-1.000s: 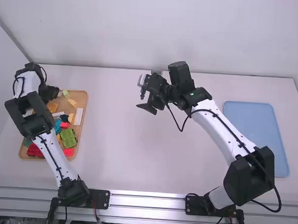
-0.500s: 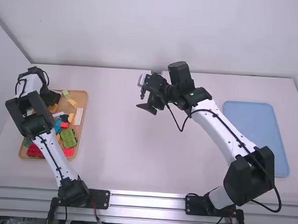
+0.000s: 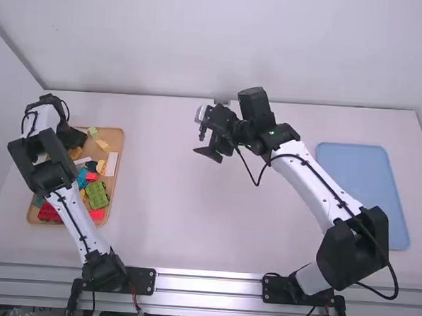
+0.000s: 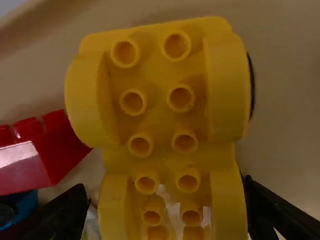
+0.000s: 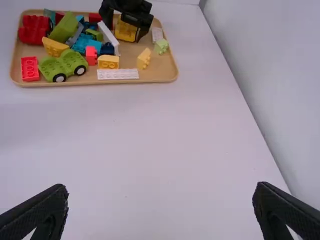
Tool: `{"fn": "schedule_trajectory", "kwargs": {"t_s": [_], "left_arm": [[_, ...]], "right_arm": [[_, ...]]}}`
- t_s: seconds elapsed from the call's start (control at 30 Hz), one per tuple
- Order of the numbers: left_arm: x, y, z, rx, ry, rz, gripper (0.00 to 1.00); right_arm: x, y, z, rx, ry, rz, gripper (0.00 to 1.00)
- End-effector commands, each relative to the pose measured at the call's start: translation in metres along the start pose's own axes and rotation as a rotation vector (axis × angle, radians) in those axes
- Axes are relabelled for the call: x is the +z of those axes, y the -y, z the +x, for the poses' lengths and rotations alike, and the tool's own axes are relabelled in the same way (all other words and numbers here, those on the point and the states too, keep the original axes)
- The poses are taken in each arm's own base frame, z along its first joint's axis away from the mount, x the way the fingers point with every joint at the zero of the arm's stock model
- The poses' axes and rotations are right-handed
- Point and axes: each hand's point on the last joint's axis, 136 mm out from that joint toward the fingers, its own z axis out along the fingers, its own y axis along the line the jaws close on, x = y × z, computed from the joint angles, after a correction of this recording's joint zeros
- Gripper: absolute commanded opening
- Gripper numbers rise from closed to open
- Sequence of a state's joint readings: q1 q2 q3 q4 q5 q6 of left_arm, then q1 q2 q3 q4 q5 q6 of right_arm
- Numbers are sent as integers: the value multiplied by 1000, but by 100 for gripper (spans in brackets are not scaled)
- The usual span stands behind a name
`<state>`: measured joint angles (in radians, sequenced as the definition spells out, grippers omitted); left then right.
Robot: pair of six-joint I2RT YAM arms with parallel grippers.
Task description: Assemble lego blocks to make yellow taxi
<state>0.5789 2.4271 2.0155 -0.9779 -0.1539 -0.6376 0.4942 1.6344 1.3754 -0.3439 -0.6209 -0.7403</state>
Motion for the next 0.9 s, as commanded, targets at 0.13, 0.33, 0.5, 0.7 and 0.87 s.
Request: {"fn": "schedule_trajectory", "kwargs": {"t_s": [0.13, 0.33, 0.5, 0.7, 0.87], "left_arm": [[8, 1, 6, 39, -34, 12, 70], [8, 4, 2, 6, -16, 24, 76], [8, -2, 1, -94, -6, -9, 75], [8, -1, 2, -72, -14, -3, 59], [7, -2, 2, -31, -19, -6, 55]], "right_arm": [[-2, 6, -5, -2, 5, 10, 98], [-2, 3, -2, -17, -8, -2, 99], [-2, 3, -2, -20, -8, -1, 98], [-2, 6, 1, -19, -23, 15, 98], [-2, 6, 1, -19, -23, 15, 99]]}}
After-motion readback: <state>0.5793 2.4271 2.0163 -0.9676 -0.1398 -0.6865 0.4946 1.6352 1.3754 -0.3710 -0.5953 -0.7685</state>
